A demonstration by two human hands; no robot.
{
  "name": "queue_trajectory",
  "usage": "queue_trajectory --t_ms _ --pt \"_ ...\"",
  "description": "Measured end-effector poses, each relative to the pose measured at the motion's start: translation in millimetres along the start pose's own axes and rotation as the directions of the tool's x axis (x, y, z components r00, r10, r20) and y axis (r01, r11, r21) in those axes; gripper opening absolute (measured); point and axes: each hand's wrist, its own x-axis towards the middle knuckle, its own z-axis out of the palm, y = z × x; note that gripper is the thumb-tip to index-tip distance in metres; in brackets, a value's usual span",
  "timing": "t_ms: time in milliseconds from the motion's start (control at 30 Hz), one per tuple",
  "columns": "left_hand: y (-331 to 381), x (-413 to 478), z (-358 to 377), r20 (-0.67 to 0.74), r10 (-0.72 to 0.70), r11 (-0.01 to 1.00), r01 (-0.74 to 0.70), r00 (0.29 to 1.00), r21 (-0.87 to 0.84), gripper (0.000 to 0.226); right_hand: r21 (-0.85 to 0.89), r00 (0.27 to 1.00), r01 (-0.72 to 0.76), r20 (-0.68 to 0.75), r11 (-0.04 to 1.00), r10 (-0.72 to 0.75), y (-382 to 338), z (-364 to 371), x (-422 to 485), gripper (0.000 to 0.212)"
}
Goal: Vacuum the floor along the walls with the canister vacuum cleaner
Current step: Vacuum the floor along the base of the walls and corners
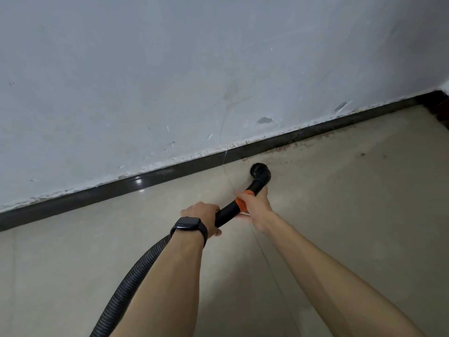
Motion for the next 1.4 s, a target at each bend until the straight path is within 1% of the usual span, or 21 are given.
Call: queue_trajectory --t_ms 167,333,567,700,833,933,1067,1133,1233,1333,1400 --pt "-4.8 -1.0 -0.6 -0.023 -0.024 1.0 0.024 0.999 0.004 0.043 0.026 1.0 0.007 0.02 1.0 -0.008 4.0 8.2 -0.8 0.109" --pt "-1.4 1.1 0.1 -0.038 -0.04 0.999 0.039 0.998 -0.01 0.042 0.011 1.0 -0.001 0.011 1.0 0.001 2.6 13.4 1.5 0.106" --pt "1.6 4.9 0.0 -0.062 -0.069 0.998 0.068 0.996 -0.014 0.04 -0.019 0.995 0.009 0.102 1.0 -0.007 -10.3 13.0 8.9 0.101" --pt "-0.7 5.1 -2.1 -0.058 -0.078 0.997 0.077 0.995 -0.023 0.041 -0.015 0.994 0.005 0.108 1.0 -0.004 -11.5 16.8 8.6 0.101" --pt "0.3 6.1 -1.8 -0.028 -0.066 0.997 0.065 0.997 -0.03 0.042 -0.009 0.997 0.043 0.058 0.999 -0.043 -6.0 15.3 6.7 0.097" --pt "7.7 9.1 -1.7 0.011 -0.042 0.998 0.043 0.999 -0.053 0.044 -0.027 0.999 0.049 -0.021 0.998 -0.05 -3.4 7.8 3.3 0.097" --pt "18.4 14.4 3.8 0.13 0.001 0.999 0.004 0.991 -0.041 0.055 -0.053 0.993 0.027 -0.115 0.998 -0.033 13.2 -11.5 -8.3 0.098" --pt "22.1 15.0 7.5 0.187 0.016 0.999 -0.01 0.982 -0.034 0.062 -0.025 0.987 0.015 -0.159 1.0 -0.019 24.8 -22.4 -15.2 0.099" --pt "28.8 15.6 11.7 0.231 0.042 0.999 -0.036 0.972 -0.028 0.069 0.028 0.977 0.017 -0.215 0.999 -0.01 36.7 -34.4 -24.2 0.099" --pt "39.4 18.1 13.3 0.262 0.06 0.998 -0.057 0.963 -0.018 0.071 0.066 0.963 0.032 -0.271 0.997 -0.013 41.7 -45.9 -30.6 0.097" --pt "45.2 20.0 13.8 0.308 0.068 0.997 -0.073 0.949 0.005 0.07 0.106 0.952 0.042 -0.306 0.993 -0.008 46.9 -53.0 -38.7 0.097"
